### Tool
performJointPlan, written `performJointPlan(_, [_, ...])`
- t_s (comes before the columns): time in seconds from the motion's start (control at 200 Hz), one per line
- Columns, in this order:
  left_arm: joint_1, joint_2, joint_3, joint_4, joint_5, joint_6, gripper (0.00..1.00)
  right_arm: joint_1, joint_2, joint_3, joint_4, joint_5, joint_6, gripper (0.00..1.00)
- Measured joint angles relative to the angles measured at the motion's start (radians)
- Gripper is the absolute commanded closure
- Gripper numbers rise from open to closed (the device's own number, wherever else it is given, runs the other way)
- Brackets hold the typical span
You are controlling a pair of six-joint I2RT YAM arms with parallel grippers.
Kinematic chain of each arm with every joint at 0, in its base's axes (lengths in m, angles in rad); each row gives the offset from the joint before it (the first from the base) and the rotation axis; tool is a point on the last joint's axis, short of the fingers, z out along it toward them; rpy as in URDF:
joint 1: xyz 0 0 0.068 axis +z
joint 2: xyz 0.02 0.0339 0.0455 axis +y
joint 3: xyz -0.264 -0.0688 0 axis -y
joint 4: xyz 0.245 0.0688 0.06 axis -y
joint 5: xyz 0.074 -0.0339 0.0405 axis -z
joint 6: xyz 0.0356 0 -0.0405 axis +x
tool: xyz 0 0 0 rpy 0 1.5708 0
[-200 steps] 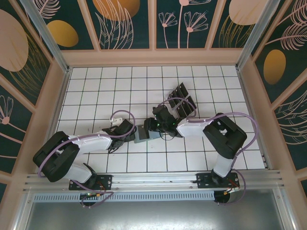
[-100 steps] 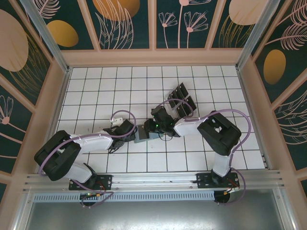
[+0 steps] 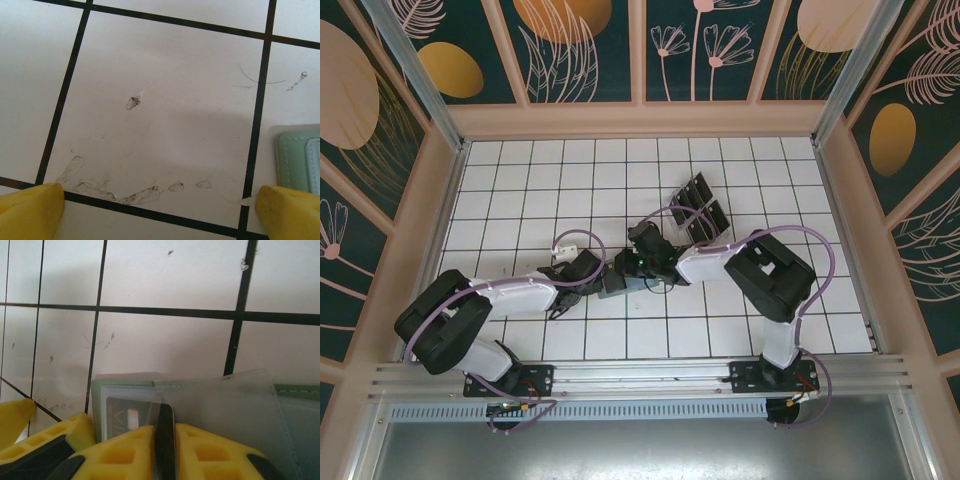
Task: Put the credit cards into the card holder
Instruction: Insert the credit card into the card slot.
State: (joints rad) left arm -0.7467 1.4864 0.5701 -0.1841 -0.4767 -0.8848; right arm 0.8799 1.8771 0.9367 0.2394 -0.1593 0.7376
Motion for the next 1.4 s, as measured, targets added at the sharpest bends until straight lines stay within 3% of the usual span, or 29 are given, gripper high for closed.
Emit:
performJointPlan(0.115, [0.000, 0.000, 0.002, -0.001, -0.001, 0.000, 0.01, 0.005, 0.000, 0.000, 0.016, -0.005, 0.005, 0.59])
performJointPlan(0.415, [0.014, 0.008, 0.034, -0.037, 0.000, 0.016, 0.01, 0.005, -0.060, -0.041, 0.017, 0.002, 0.005, 0.56])
performJointPlan(0.931, [0.152, -0.084, 0.055, -0.082, 0.017, 0.088, 0.01, 0.006, -0.100, -0.092, 0.020, 0.004, 0.024, 0.67])
performJointPlan(1.401, [0.156, -0.064, 0.045, -0.051, 0.097, 0.096, 0.01, 0.010, -0.098, -0.090, 0.026, 0.004, 0.027, 0.68])
